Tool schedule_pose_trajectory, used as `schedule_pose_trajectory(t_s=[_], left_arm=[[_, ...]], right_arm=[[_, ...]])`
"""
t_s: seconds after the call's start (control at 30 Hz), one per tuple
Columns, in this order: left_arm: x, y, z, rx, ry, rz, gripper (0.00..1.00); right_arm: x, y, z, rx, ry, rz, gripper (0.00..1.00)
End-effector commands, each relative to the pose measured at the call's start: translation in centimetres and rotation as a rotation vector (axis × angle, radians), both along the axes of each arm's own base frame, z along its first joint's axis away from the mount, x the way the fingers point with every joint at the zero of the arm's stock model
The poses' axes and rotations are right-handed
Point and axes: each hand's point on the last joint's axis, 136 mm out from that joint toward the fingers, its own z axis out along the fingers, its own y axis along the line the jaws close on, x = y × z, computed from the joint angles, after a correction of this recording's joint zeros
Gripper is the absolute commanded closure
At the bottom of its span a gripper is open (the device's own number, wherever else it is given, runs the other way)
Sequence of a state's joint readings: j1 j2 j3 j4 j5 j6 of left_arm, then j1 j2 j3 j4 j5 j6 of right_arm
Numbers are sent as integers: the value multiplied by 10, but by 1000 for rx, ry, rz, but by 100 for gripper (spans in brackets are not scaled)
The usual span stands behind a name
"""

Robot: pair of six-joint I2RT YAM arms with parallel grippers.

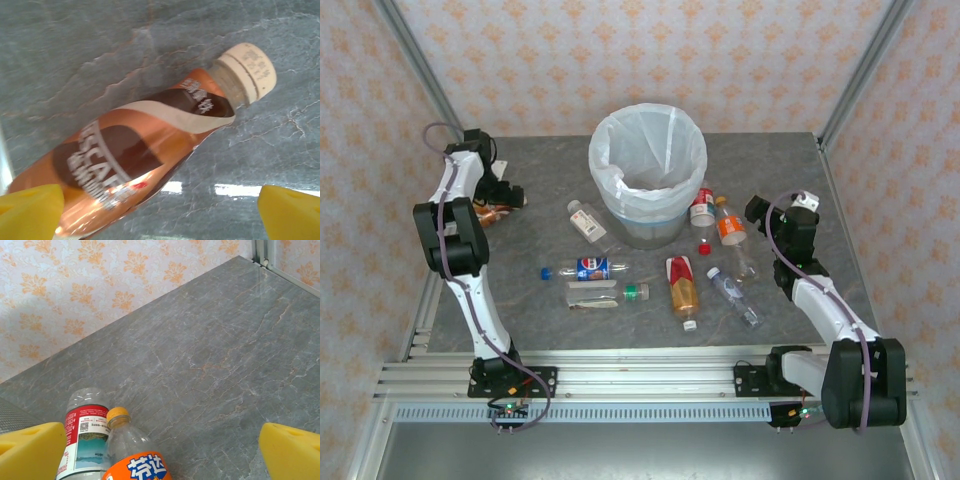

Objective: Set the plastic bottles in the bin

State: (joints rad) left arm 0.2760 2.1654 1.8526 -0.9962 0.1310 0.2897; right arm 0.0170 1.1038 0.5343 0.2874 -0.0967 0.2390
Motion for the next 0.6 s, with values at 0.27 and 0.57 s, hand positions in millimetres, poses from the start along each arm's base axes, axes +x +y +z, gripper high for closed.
schedule_pose_trajectory(t_s=[0.27,0.57], left_arm=[[-18,-10,-7,-45,30,-52,0],[1,21,-4,109,8,-48,0]], right_arm=[[-7,-7,2,-27,-1,-37,1],[-6,-7,-1,-47,23,-29,1]])
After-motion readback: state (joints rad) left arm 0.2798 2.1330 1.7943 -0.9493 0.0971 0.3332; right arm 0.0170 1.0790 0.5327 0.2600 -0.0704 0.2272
